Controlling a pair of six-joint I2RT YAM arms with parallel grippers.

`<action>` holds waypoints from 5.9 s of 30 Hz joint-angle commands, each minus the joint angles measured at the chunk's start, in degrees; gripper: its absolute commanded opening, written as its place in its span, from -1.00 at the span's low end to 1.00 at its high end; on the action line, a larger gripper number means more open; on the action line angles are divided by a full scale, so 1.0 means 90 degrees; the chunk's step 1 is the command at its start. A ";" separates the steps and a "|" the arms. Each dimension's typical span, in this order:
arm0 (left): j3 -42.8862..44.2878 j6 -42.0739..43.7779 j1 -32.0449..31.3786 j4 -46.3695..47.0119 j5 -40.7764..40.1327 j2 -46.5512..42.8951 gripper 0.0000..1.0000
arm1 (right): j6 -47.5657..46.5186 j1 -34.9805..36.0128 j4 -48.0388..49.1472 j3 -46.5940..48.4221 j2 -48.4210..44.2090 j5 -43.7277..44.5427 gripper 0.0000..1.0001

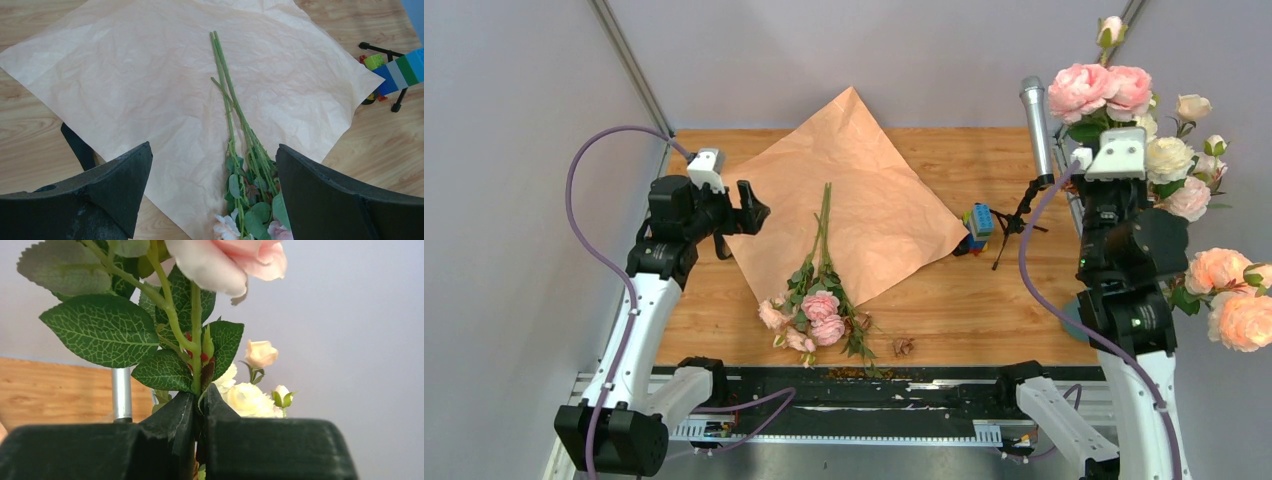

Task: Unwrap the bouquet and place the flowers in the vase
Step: Insert the fake flower into the vase, then pick up the fake flower from the wrapping paper.

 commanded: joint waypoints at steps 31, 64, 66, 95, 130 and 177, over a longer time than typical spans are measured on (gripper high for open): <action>-0.0424 0.0112 0.0060 0.0456 -0.0190 -0.0115 1.00 | -0.0355 -0.0871 0.2191 -0.1747 -0.0426 0.2714 -0.86; -0.0983 0.0498 0.0055 0.0518 -0.0522 -0.0561 1.00 | 0.1611 -0.1159 0.0498 -0.1256 -0.1503 0.0792 0.99; -0.1033 0.0488 0.0055 0.0553 -0.0534 -0.0578 1.00 | 0.1654 -0.1159 0.0425 -0.1232 -0.1470 0.0924 0.98; -0.1419 0.0440 0.0056 0.0739 -0.0166 -0.0790 1.00 | 0.2169 -0.1970 -0.0269 -0.1195 -0.0423 0.2614 0.24; -0.1492 -0.1512 -0.0551 0.0773 -0.0327 -0.0740 0.92 | 0.3216 -0.1970 -0.1446 0.1868 0.0593 -0.5367 0.98; -0.0774 -0.2163 -0.2132 0.2754 -0.0936 0.3918 -0.19 | 0.4478 0.1940 -0.0150 0.0279 0.4293 -0.4901 0.33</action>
